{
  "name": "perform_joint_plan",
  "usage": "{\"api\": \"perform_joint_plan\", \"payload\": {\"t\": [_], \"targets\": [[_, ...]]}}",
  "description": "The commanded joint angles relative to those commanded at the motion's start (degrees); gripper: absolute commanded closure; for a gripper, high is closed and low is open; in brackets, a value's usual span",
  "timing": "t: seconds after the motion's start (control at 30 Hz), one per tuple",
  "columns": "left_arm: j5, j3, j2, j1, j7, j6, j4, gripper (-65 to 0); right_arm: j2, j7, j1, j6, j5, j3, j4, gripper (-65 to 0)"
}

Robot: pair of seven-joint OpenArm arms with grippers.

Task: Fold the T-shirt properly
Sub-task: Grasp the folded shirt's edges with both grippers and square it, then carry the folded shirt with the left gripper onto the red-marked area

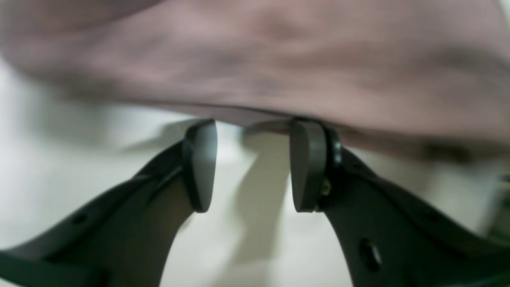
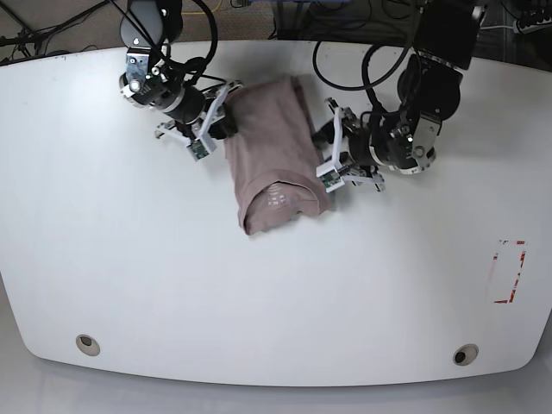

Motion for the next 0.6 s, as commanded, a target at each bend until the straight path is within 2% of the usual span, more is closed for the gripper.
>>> {"api": "perform_joint_plan", "payload": {"t": [0.03, 0.1, 0.2, 0.43, 0.6], "targets": [[0.0, 0.0, -0.35, -0.26, 0.0, 0.0, 0.0, -26.9, -0.35, 0.0, 0.0, -0.44, 0.0, -0.35, 0.0, -11.7], [0.0, 0.0, -1.85, -1.49, 0.0, 0.0, -0.09, -26.9, -1.32, 0.0, 0.0, -2.37, 0.09, -2.02, 0.0, -11.7], [0.0, -0.09, -3.25, -2.37, 0.0, 0.0, 0.0, -26.9, -1.67, 0.0, 0.0, -3.43, 0.44, -3.96, 0.09, -11.7], [0.0, -0.53, -5.19, -4.22, 0.09, 0.0, 2.02, -26.9, -1.93, 0.0, 2.29, -3.78, 0.53, -4.13, 2.11, -11.9], [0.0, -3.16, -5.1, -4.31, 0.18, 0.0, 6.51, -27.2, -1.93, -0.53, 3.69, -3.43, 0.53, 0.09, 5.27, -12.4]]}}
